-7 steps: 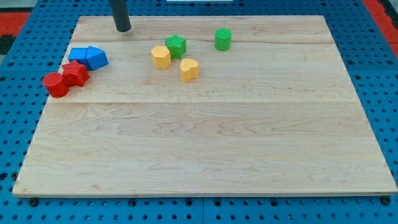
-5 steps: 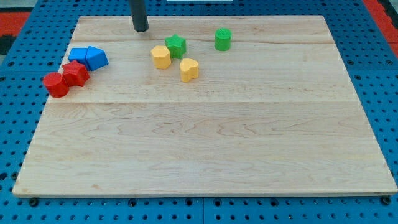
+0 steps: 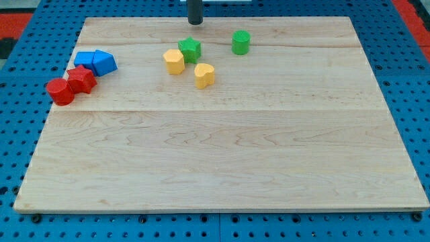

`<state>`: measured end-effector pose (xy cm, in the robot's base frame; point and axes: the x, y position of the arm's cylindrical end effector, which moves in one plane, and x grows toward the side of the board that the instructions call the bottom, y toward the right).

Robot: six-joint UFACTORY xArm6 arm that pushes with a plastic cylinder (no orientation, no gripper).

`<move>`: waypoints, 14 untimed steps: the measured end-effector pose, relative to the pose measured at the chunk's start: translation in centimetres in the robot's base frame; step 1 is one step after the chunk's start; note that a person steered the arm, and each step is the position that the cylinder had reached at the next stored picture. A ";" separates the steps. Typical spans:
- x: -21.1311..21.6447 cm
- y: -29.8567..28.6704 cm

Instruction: Slide the yellow hexagon to the bottom left

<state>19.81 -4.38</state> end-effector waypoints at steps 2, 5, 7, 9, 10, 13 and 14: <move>2.6 0.5; 7.2 -0.8; 7.3 -0.9; 6.5 -3.4; 8.8 -4.0; 20.4 -6.1; 25.0 -10.2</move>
<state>44.83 -14.59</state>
